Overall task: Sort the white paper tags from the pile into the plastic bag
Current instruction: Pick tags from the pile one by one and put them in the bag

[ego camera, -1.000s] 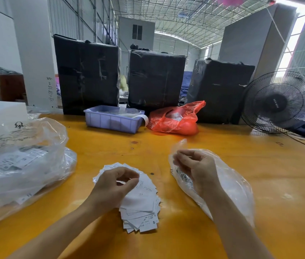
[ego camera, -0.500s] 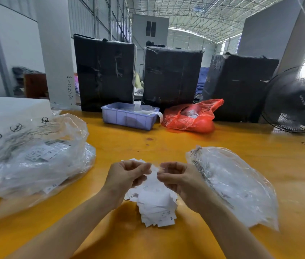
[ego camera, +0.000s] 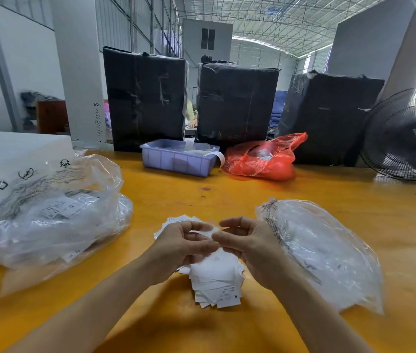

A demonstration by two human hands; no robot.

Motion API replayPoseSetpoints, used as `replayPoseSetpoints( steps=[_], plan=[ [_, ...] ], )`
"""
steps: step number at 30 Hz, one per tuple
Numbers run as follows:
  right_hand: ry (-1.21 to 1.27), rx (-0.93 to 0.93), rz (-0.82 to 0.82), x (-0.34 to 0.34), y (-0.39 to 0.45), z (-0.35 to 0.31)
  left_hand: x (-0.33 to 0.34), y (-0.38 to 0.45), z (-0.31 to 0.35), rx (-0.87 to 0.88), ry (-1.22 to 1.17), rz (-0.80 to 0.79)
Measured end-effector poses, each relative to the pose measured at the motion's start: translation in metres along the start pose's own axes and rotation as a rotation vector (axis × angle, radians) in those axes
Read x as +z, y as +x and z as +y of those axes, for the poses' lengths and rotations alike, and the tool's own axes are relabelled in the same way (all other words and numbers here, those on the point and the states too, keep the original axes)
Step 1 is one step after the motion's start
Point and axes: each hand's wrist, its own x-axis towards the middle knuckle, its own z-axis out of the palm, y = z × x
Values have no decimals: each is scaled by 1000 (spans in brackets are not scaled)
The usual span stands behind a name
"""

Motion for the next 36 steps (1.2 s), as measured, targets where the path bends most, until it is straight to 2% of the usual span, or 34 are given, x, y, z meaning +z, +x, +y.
replayPoseSetpoints(
  steps=[3,6,8,12,14,16,18,21,26,33,36],
  plan=[
    [27,-16,61,0,1,1,-4,0,1,-83,-31,0],
    [71,10,122,-2,3,1,-7,3,1,-98,-145,108],
    [41,20,93,-1,2,2,-7,5,1,-59,-248,183],
    [-278,-19,-29,6,-3,6,-4,8,0,39,-395,269],
    [-418,-97,38,6,-2,7,-5,9,-1,84,-410,323],
    [-659,-210,104,0,0,6,-10,10,-1,139,-352,384],
    [-850,-234,8,-5,-1,5,-14,11,-2,178,-256,444],
    [-948,-125,-217,-3,-1,9,-18,12,-3,198,-157,519],
    [-1045,-167,-225,-3,2,12,-19,13,-3,209,-81,510],
    [-1181,-242,-363,-6,0,6,-19,16,-6,198,-62,524],
    [-1176,-175,-365,-6,0,7,-20,17,-6,187,-107,543]
  ],
)
